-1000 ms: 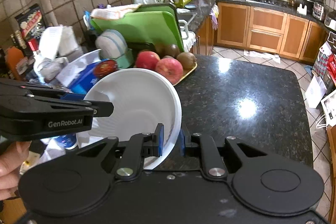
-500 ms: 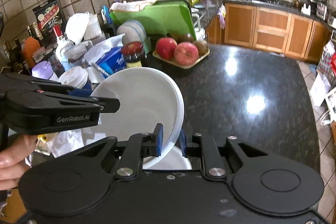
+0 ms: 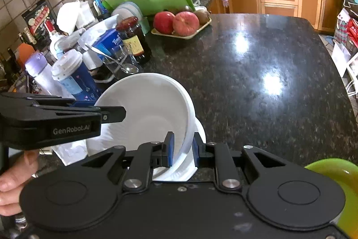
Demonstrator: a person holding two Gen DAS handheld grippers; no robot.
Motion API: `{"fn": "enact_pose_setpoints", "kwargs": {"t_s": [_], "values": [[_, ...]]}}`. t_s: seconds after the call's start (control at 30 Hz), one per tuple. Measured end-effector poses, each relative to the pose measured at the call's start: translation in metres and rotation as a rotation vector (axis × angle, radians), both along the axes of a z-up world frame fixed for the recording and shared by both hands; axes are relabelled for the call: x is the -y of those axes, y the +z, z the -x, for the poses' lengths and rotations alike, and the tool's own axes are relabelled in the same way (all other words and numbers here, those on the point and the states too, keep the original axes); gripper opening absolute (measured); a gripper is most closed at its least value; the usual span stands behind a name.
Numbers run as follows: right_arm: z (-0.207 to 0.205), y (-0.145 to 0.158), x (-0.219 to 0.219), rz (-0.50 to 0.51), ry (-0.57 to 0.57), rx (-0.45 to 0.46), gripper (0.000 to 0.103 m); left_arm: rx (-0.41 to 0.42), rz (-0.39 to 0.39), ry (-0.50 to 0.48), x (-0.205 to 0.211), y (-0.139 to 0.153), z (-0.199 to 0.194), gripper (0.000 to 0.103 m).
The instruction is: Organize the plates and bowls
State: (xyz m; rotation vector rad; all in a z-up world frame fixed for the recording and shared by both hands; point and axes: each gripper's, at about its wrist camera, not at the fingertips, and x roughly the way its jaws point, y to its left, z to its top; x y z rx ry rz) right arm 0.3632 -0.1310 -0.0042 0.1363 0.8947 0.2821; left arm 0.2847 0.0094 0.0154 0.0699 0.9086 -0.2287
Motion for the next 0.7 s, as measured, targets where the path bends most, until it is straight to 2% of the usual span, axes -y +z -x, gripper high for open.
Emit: {"fn": "enact_pose_setpoints", "kwargs": {"t_s": [0.13, 0.37, 0.7], "values": [[0.003, -0.003, 0.000, -0.002, -0.019, 0.016, 0.020, -0.019, 0.007, -0.002, 0.001, -0.005, 0.000, 0.033], [0.000, -0.010, 0.004, -0.022, -0.016, -0.009, 0.020, -0.060, 0.003, 0.013, 0.003, -0.015, -0.004, 0.033], [-0.010, -0.018, 0.001, -0.020, -0.002, -0.033, 0.020, -0.063, -0.020, 0.036, 0.007, -0.020, -0.010, 0.033]]}}
